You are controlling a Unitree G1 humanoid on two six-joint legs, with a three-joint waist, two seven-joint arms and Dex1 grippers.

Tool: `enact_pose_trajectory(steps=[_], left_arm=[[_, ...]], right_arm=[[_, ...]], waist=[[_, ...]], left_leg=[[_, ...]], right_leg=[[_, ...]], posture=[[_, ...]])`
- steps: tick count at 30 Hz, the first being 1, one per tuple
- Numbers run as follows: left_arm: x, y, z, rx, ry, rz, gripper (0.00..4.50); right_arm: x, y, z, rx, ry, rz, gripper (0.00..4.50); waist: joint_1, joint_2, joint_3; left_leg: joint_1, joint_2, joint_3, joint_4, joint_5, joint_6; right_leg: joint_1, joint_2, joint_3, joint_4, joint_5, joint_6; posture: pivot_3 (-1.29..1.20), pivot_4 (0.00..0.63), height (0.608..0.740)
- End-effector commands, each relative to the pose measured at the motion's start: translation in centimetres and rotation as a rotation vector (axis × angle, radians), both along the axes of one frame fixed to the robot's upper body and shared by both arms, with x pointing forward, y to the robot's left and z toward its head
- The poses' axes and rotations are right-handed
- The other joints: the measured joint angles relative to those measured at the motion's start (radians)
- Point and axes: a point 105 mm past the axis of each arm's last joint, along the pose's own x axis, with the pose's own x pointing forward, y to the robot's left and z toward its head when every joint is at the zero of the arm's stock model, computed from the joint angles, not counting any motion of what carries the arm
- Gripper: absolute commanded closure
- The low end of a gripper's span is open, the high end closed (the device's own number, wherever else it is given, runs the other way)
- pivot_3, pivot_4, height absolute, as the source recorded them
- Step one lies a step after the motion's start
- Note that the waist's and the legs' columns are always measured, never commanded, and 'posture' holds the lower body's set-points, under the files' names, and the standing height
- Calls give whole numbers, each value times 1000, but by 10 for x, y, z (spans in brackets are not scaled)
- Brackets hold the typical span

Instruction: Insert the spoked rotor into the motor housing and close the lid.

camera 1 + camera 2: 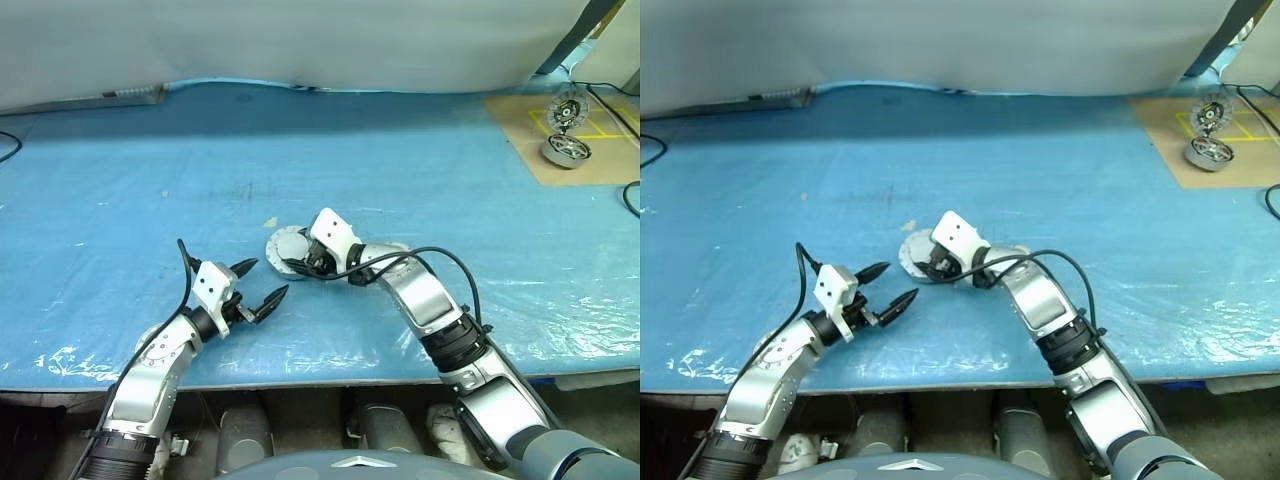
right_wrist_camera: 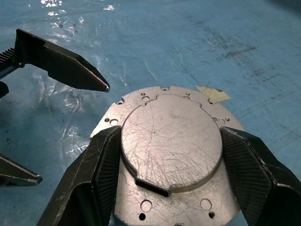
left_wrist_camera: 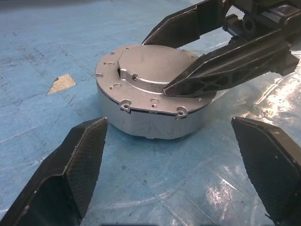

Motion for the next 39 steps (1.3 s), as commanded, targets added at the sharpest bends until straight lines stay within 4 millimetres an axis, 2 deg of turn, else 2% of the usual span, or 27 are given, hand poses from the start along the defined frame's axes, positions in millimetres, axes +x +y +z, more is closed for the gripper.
enact_pose_trajectory(steps=[1,11,16,24,33,39], left_arm=[[-1,0,10,-3,-46,-10,0],[-1,2,10,4,-46,-10,0],[-1,3,11,10,-47,-9,0],[2,3,16,13,-51,-9,0],[0,1,15,12,-51,-10,0],[1,3,13,15,-51,-8,0]], right_arm=[[-6,1,-7,-30,35,24,1532],[-4,-2,-19,-80,37,13,1532],[-2,-6,-25,-137,47,6,1532],[4,-13,-28,-153,71,-22,1532],[15,-10,-18,-115,45,-71,1532],[12,-16,-26,-153,75,-66,1532]], waist=[[0,0,0],[0,0,0],[0,0,0],[1,2,-1],[0,2,-1],[0,2,-2]], left_leg=[[0,0,0,0,0,0],[1,0,0,-1,0,0],[9,-1,0,-3,0,0],[10,-1,0,-3,0,0],[10,-2,0,-3,0,0],[10,-2,0,-3,0,0]], right_leg=[[0,0,0,0,0,0],[1,0,0,0,0,0],[8,0,1,-2,-1,1],[9,0,1,-2,-1,2],[9,0,1,-2,-4,6],[9,0,2,-2,-4,7]], posture=[[0,150,740],[0,150,740],[0,150,740],[0,150,740],[0,150,740],[0,150,740]])
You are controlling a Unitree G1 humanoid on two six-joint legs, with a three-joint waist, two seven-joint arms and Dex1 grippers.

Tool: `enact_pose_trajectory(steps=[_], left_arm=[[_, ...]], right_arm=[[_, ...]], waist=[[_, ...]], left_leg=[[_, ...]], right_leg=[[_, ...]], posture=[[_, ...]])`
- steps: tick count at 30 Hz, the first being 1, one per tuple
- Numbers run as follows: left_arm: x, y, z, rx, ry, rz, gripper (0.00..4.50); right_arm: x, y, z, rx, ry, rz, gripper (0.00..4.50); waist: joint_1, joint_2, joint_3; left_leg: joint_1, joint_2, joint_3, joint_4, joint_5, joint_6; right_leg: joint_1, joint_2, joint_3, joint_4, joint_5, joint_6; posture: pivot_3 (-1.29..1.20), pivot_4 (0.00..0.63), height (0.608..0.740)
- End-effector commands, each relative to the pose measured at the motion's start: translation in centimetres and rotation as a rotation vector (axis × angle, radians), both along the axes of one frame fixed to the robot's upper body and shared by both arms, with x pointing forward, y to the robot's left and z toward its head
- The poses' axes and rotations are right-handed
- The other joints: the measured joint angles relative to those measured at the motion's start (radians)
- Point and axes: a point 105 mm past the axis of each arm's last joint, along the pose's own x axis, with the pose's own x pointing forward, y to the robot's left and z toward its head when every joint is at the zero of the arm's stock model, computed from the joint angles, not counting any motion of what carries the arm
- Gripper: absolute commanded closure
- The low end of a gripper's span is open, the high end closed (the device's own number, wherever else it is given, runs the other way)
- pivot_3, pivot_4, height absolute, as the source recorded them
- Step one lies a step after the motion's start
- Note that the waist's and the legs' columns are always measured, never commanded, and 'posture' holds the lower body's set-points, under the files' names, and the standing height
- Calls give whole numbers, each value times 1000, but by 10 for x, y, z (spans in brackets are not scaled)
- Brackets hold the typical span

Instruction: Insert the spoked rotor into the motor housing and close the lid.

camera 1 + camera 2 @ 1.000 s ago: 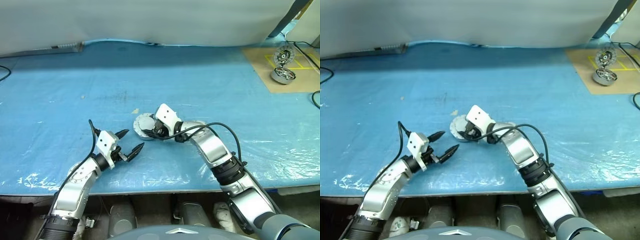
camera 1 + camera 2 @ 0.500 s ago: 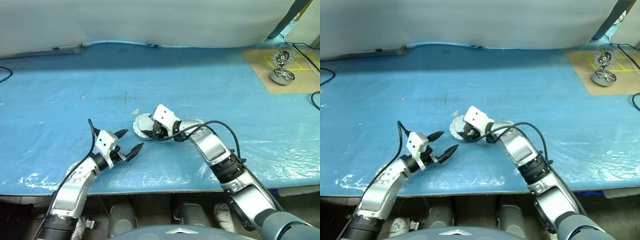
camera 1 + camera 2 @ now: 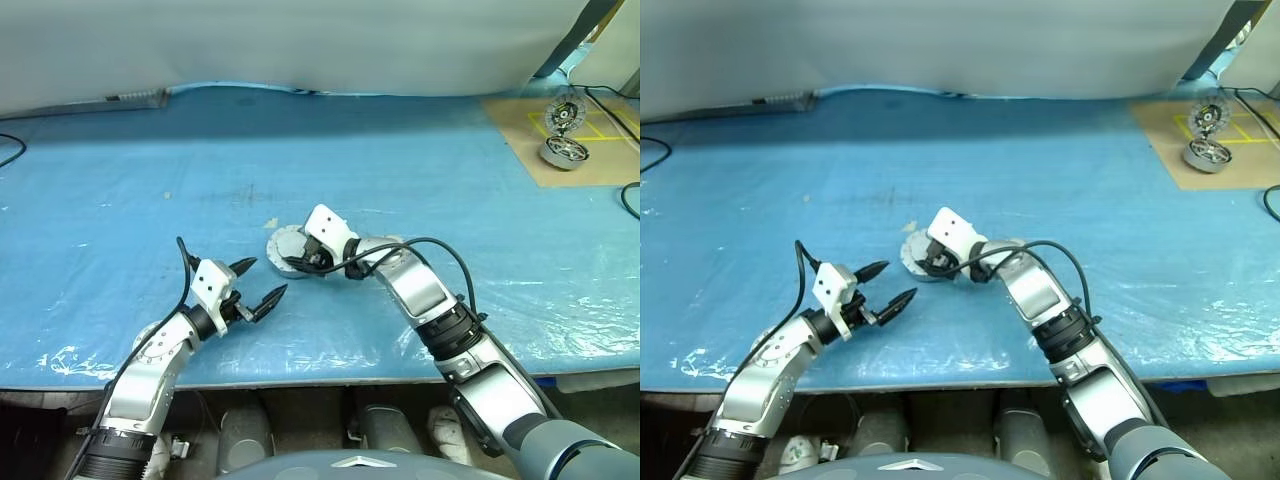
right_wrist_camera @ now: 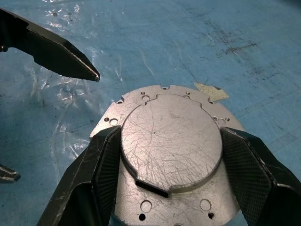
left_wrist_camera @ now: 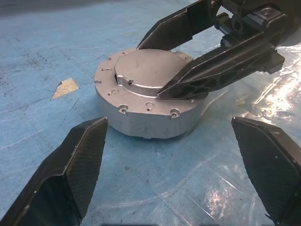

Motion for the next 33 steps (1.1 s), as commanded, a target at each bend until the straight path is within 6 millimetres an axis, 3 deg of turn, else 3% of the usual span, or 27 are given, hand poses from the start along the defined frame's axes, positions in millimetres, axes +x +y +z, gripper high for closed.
enact_pose_trajectory(steps=[1,5,9,11,14,21,25,33], left_arm=[[0,1,11,-1,-52,-3,0],[3,3,13,-8,-55,14,0],[16,16,28,-69,-74,94,0],[25,24,26,-79,-2,146,0],[33,30,28,-113,78,148,577],[43,28,29,-106,189,115,3117],[52,22,40,-178,196,108,4465],[67,20,45,-325,387,153,4465]], right_arm=[[1,-17,-25,-96,60,-47,1532],[-1,-20,-29,-113,69,-39,1532],[-1,-18,-29,-109,73,-36,1532],[-1,-17,-30,-107,76,-35,1532],[-1,-16,-31,-108,78,-34,1532],[1,-15,-32,-109,76,-37,1532],[1,-15,-33,-110,75,-37,1532],[1,-14,-32,-104,69,-39,1532]], waist=[[0,0,0],[2,0,0],[2,0,0],[2,1,0],[1,1,-1],[1,1,-1],[1,1,-1],[0,1,-1]], left_leg=[[0,0,0,0,0,0],[0,-1,0,0,0,0],[0,-1,0,0,0,0],[0,-1,0,0,0,0],[0,-1,0,0,0,0],[0,-2,0,0,0,0],[0,-2,-1,0,0,0],[0,-2,-1,-1,0,0]], right_leg=[[0,0,0,0,0,0],[0,0,0,-1,0,0],[0,-1,0,-1,0,0],[0,0,0,0,0,0],[1,0,1,0,0,0],[0,-1,1,0,2,-3],[1,-1,1,0,0,0],[1,-1,1,0,1,-1]], posture=[[0,150,740],[0,150,740],[0,150,740],[0,150,740],[0,150,740],[0,150,740],[0,150,740],[0,150,740]])
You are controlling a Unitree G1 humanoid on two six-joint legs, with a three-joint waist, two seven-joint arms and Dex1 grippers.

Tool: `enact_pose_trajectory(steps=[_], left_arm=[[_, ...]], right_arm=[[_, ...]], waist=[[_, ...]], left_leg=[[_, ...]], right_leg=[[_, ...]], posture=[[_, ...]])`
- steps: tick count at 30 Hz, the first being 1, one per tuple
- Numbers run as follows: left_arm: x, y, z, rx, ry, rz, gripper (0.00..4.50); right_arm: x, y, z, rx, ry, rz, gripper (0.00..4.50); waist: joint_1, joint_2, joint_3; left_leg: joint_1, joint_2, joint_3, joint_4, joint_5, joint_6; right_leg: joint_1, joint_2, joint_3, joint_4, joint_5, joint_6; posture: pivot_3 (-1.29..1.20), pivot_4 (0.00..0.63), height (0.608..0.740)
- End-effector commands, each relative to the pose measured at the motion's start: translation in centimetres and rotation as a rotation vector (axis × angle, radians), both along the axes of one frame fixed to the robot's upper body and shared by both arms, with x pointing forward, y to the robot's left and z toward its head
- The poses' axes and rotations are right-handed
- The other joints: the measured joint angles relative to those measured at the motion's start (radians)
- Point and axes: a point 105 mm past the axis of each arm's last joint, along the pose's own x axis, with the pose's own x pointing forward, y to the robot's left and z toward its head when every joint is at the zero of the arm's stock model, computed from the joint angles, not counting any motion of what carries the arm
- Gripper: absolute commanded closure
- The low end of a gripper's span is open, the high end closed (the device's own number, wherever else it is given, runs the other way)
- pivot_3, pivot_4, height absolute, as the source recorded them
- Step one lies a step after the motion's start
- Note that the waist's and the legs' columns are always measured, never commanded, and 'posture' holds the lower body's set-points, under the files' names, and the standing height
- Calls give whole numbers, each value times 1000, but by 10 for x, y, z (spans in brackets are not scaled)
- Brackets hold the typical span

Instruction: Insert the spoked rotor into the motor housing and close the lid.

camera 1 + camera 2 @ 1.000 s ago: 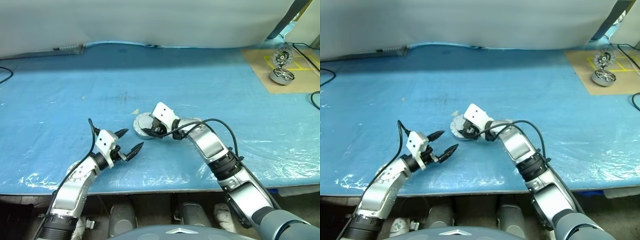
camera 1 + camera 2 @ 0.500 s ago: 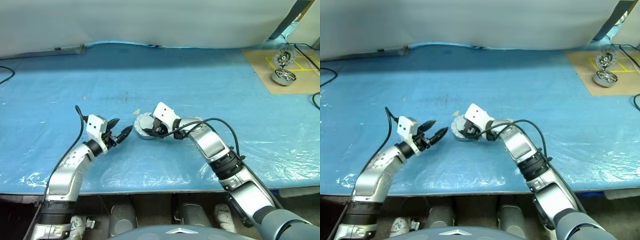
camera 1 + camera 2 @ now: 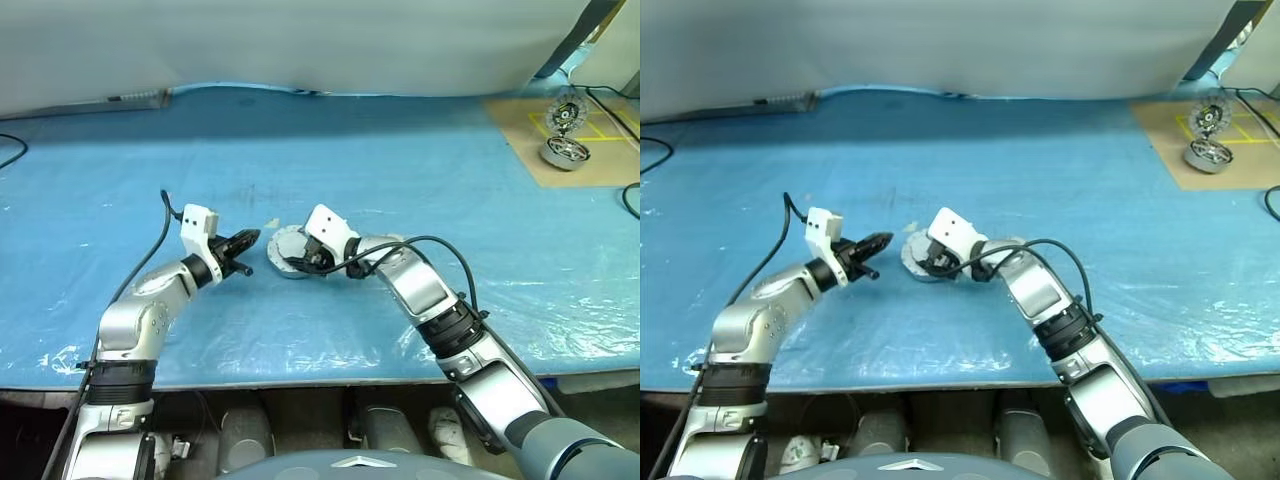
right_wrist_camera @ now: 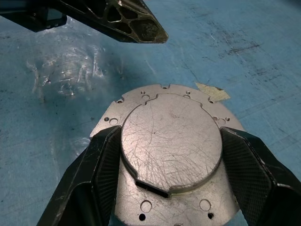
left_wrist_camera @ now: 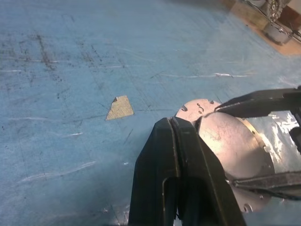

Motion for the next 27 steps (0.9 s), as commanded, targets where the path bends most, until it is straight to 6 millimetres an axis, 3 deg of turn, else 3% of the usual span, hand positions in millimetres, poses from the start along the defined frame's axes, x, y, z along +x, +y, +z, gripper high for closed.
enact_pose_trajectory(steps=[1,6,27], left_arm=[[3,1,10,-94,63,7,4465],[3,-7,17,-185,110,-12,4465],[-8,-27,-24,-99,267,-16,4465]], right_arm=[[1,-14,-30,-87,73,-63,1532],[1,-13,-31,-88,74,-61,1532],[2,-16,-31,-81,84,-80,1532]], waist=[[0,0,0],[0,0,0],[-1,1,0]], left_leg=[[0,0,0,0,0,0],[0,0,0,0,0,0],[0,-1,0,-9,0,0]], right_leg=[[0,0,0,0,0,0],[0,0,0,-1,-1,1],[2,0,0,-10,-1,4]], posture=[[0,150,740],[0,150,740],[0,150,740]])
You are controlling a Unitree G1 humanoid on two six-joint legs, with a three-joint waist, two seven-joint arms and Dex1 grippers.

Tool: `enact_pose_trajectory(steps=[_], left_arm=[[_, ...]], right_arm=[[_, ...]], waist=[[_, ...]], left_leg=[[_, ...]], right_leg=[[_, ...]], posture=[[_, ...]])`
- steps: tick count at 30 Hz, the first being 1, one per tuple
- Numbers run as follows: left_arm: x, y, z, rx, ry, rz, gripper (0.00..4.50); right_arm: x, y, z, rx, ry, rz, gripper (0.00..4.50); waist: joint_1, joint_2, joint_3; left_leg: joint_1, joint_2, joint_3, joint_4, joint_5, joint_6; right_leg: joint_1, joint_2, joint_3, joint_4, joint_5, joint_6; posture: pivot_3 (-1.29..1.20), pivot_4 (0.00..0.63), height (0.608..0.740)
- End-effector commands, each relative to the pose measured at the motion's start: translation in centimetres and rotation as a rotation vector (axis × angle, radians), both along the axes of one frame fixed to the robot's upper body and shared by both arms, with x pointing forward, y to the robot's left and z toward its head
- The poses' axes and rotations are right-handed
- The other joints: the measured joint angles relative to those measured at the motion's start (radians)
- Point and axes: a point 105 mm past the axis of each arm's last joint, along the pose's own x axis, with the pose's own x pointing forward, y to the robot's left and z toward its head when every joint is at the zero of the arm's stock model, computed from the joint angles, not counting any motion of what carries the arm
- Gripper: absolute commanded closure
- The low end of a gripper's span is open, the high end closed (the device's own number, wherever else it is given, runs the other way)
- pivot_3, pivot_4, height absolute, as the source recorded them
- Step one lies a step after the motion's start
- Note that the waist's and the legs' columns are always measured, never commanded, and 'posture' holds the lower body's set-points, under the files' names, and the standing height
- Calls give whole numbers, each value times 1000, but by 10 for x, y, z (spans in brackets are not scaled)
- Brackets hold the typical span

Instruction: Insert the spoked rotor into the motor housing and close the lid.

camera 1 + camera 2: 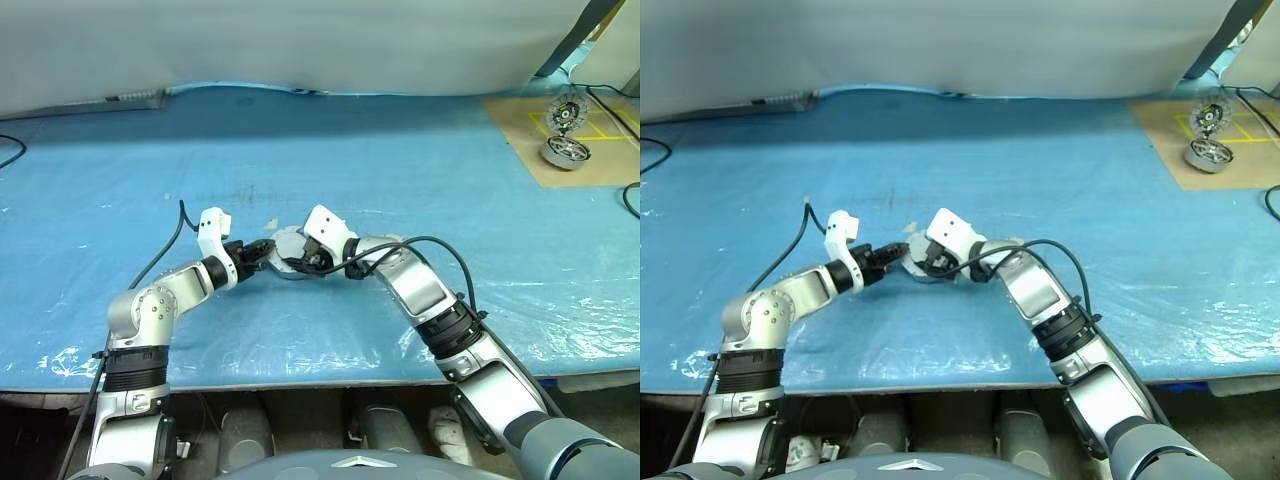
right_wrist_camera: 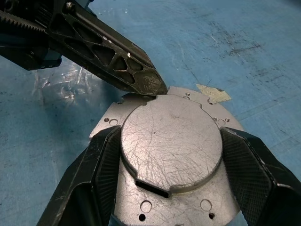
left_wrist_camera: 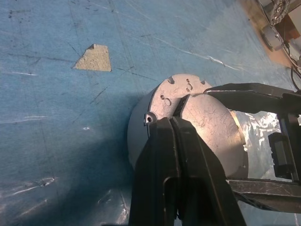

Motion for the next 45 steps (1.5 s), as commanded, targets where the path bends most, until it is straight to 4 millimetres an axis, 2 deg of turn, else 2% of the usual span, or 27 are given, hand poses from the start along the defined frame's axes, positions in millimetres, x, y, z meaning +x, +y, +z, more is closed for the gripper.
enact_pose_trajectory(steps=[1,5,11,14,16,19,23,27,31,39,45], left_arm=[[-3,-5,-7,23,22,-14,4494],[-3,-7,-7,21,20,-22,4500],[-1,-6,-4,28,4,-21,4500],[-1,-6,-4,30,-1,-22,4500],[-1,-6,-4,31,-3,-24,4500],[-1,-7,-4,32,-6,-26,4500],[-1,-7,-4,33,-12,-28,4500],[1,-5,-2,36,-23,-14,4500],[12,11,1,49,-48,92,4500],[25,26,17,25,-135,180,4500],[22,21,22,2,-172,150,4500]], right_arm=[[2,-17,-30,-81,86,-83,1182],[2,-21,-26,-48,97,-101,29],[-3,-25,11,146,72,-103,29],[-11,-26,29,284,147,-101,29],[-19,-27,33,348,211,-83,29],[-30,-27,35,383,267,-54,29],[-37,-25,34,372,247,-33,29],[-31,-26,33,408,273,-80,29],[-28,-27,34,401,249,-87,29],[-14,-25,39,374,84,-121,29],[-22,-13,37,315,-32,-31,29]], waist=[[0,0,0],[2,1,-1],[7,1,-1],[9,1,-1],[7,1,-1],[6,1,0],[6,1,0],[6,1,0],[6,1,0],[6,1,0],[5,0,0]], left_leg=[[0,0,0,0,0,0],[0,0,0,0,0,0],[-2,-2,-1,-2,0,0],[-3,-2,-1,-5,0,0],[-4,-2,-1,-7,0,0],[-4,-2,-1,-9,0,0],[-4,-2,-1,-10,0,-1],[-4,-2,-1,-9,0,-1],[-4,-2,-1,-9,0,-1],[-4,-2,-1,-9,0,-1],[-5,-2,-1,-9,0,-1]], right_leg=[[0,0,0,-1,0,0],[0,0,0,-2,0,1],[-1,-2,-1,-5,2,-2],[-2,-2,-1,-6,2,-2],[-3,-2,-1,-7,2,-2],[-4,0,-1,-7,2,-3],[-4,0,-1,-7,1,-3],[-4,-1,-1,-7,1,-3],[-4,-1,-1,-7,1,-3],[-4,0,-1,-7,1,-3],[-4,0,-1,-7,1,-3]], posture=[[0,150,740],[0,150,740],[0,150,740],[0,150,740],[0,150,740],[0,150,740],[0,150,740],[0,150,740],[0,150,740],[0,150,740],[0,150,740]])
